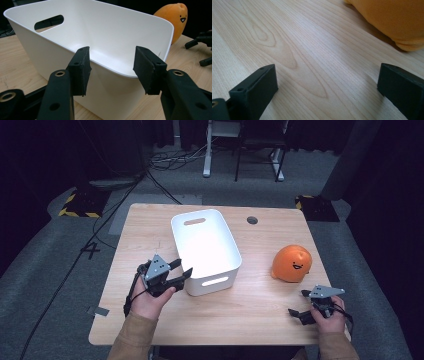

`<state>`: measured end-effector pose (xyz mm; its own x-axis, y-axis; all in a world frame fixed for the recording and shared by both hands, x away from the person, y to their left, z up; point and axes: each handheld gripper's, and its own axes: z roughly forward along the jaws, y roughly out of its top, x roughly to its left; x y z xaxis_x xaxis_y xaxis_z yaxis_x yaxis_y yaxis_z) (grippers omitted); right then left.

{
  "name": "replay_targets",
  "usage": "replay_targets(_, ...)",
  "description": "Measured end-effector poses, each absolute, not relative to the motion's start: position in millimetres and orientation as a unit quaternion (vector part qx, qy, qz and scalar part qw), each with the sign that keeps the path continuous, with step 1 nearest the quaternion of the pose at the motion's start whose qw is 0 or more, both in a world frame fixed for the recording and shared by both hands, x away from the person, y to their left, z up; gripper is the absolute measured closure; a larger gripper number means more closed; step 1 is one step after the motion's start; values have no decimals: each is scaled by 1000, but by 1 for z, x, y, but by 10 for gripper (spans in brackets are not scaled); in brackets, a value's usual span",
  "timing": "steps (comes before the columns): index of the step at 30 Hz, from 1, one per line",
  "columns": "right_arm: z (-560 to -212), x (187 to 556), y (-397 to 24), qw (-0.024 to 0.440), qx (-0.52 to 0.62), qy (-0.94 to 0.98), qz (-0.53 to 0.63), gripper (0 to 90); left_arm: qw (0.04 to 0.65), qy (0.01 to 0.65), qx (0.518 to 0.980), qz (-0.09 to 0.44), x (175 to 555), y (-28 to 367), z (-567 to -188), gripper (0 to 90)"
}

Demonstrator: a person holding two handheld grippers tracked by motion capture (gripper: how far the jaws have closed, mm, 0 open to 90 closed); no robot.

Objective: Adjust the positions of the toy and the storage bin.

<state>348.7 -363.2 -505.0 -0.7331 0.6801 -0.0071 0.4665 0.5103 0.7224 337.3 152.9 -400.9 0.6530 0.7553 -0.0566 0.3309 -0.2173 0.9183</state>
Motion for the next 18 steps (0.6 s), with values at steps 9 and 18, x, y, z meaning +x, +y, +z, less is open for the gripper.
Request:
replay_targets(9,-505,349,-363,146,335,857,364,28,519,337,764,181,324,137,-400,512)
replay_targets(18,-505,349,-363,146,334,857,364,28,515,311,781,166,307,125,-397,534)
